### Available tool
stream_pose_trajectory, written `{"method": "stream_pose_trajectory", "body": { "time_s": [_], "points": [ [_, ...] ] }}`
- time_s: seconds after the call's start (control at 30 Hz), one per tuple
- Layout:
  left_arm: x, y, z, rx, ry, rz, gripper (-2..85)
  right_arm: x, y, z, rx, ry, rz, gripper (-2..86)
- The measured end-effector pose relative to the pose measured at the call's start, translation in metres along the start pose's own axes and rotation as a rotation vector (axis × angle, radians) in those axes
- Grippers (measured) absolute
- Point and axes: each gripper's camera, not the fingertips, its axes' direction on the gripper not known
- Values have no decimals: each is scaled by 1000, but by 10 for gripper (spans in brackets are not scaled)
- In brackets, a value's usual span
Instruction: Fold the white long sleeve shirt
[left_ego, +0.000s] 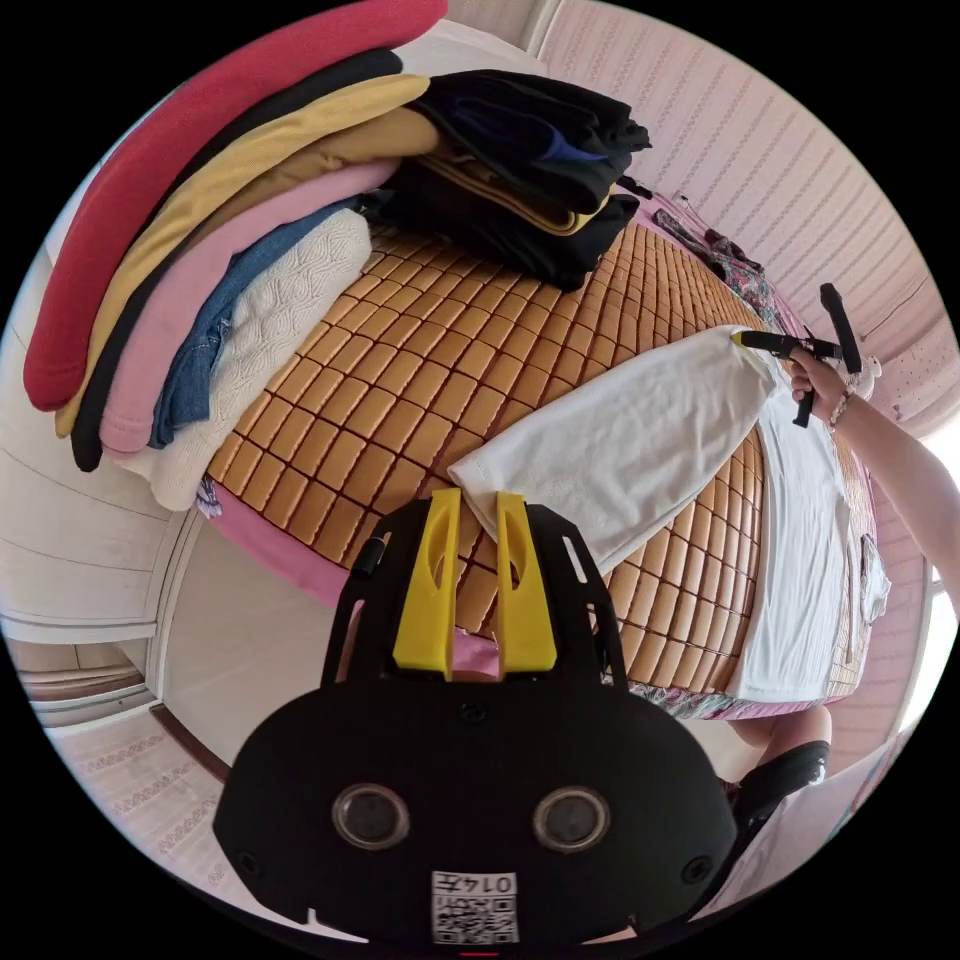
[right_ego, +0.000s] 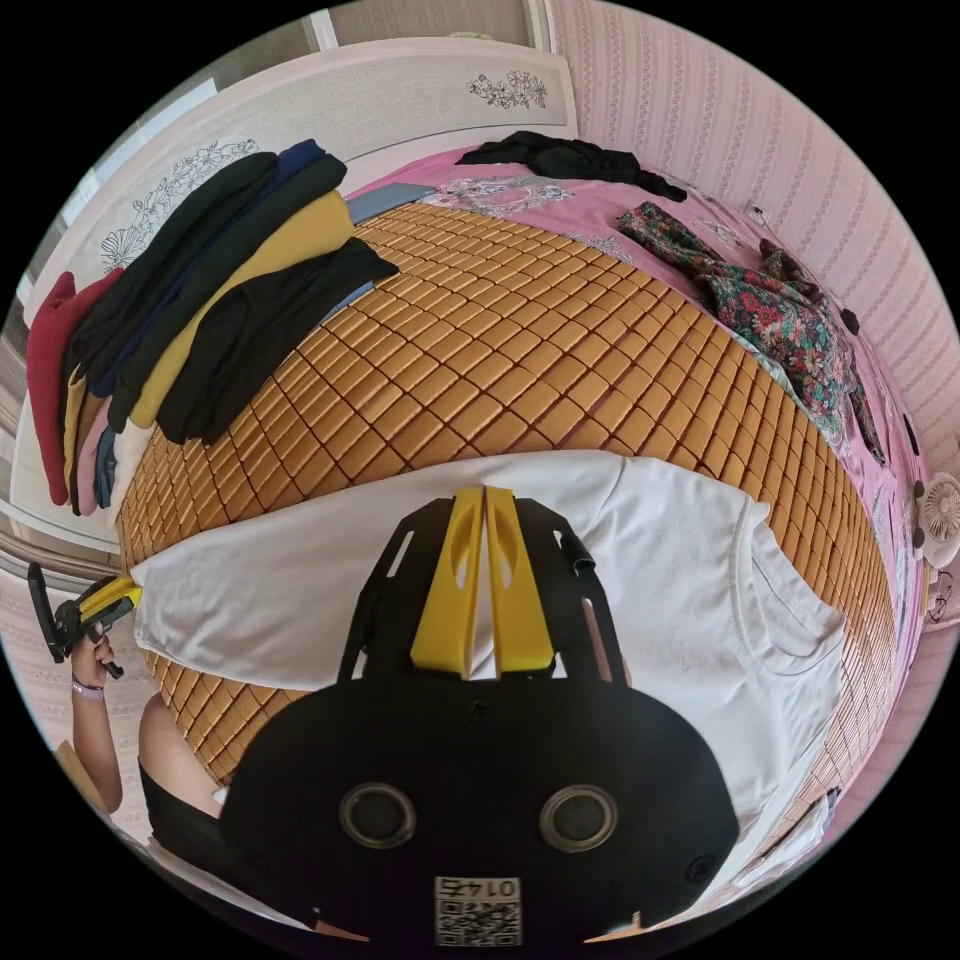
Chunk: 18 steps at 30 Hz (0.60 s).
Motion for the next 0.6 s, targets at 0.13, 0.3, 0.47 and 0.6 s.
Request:
{"method": "stream_pose_trajectory", "body": {
  "time_s": [0.13,0.3,0.47,0.6],
  "points": [
    [-1,-23,-12,56,-73,50,26,8,-14,-5,7,-36,48,7],
    [-9,-67,5,70,-146,60,7,19,-15,-19,38,-100,60,12],
    [-19,-76,4,91,-107,-21,31,41,16,-74,196,-187,58,22],
    [13,-52,-50,249,-75,66,48,72,105,-160,332,-238,41,37]
  ]
}}
